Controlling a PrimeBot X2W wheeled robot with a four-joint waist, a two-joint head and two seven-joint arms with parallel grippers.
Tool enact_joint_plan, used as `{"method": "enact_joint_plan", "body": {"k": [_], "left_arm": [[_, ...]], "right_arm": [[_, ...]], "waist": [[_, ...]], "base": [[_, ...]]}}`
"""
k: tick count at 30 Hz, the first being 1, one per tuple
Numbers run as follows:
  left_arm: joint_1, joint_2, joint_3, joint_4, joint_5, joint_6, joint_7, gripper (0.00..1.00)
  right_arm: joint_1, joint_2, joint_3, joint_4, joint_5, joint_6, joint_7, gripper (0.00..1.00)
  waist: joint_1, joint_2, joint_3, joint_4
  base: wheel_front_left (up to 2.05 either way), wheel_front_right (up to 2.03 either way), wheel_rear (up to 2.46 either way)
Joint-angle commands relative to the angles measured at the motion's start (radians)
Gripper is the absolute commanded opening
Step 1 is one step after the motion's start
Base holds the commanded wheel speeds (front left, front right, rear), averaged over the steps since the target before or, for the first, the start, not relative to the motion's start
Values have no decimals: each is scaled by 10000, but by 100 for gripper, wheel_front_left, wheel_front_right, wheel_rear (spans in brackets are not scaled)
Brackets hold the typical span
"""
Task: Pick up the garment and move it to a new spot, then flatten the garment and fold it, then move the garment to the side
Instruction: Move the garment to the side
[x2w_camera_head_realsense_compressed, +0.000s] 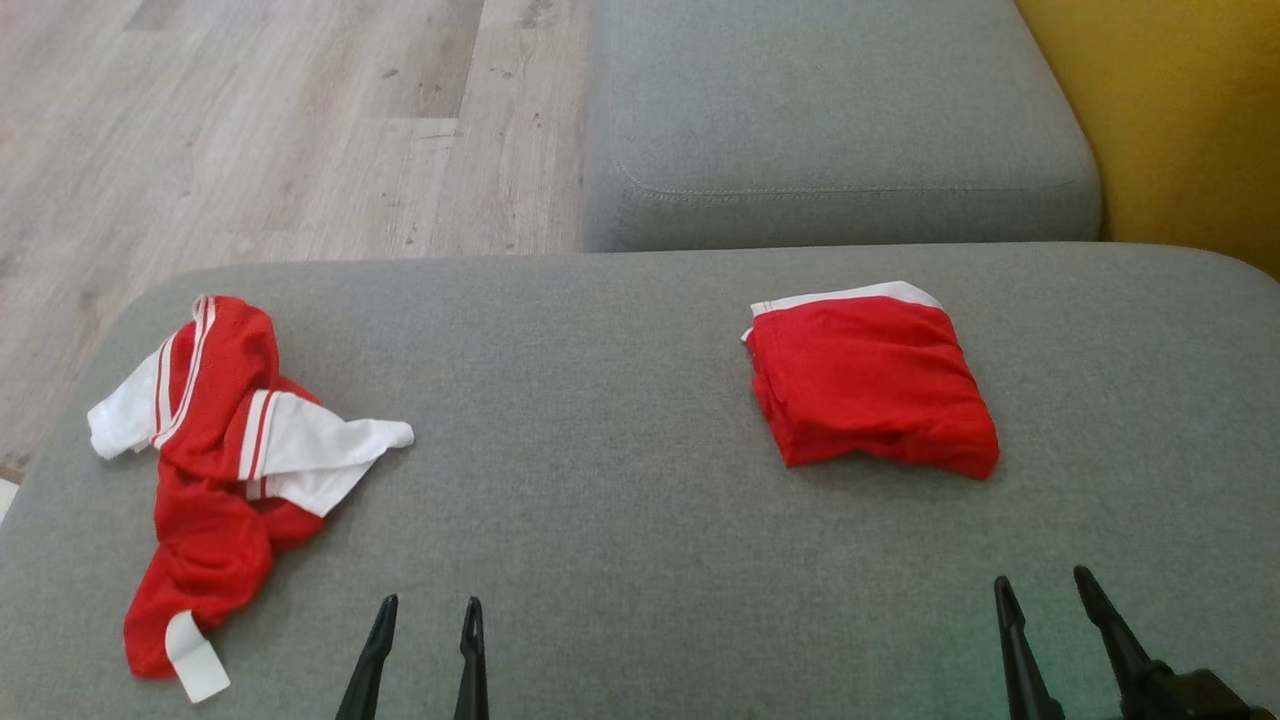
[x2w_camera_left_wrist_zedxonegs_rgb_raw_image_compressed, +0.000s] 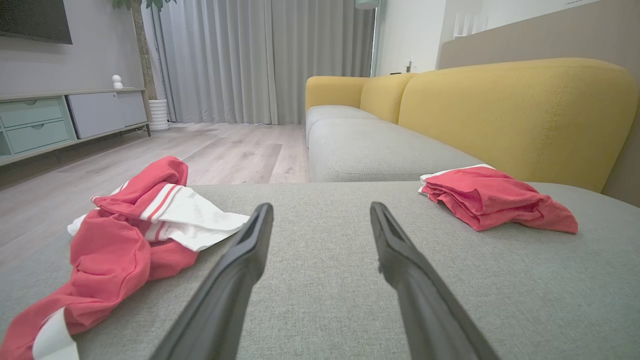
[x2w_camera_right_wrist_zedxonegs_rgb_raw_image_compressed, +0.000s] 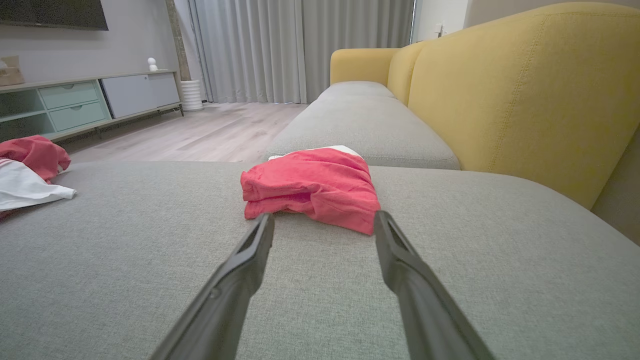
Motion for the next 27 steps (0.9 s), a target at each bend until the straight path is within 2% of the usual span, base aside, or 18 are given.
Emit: {"method": "enact_joint_plan", "body": {"k": [1, 13, 27], "left_arm": [[-319, -130, 277, -338, 34, -17, -51, 100], [-282, -132, 168, -556, -74, 192, -51, 100], [-1017, -133, -483, -1175, 137, 442, -51, 100]], "right_arm": [[-234, -195, 210, -291, -33, 65, -137, 100], [-210, -272, 244, -343, -65, 65, -137, 100], [-1555, -1073, 170, -86, 80, 65, -137, 100]], "waist": [[0, 0, -10, 0], [0, 0, 157, 9], [0, 0, 1660, 249]], "base": [[0, 0, 0], [0, 0, 0], [0, 0, 0]]}}
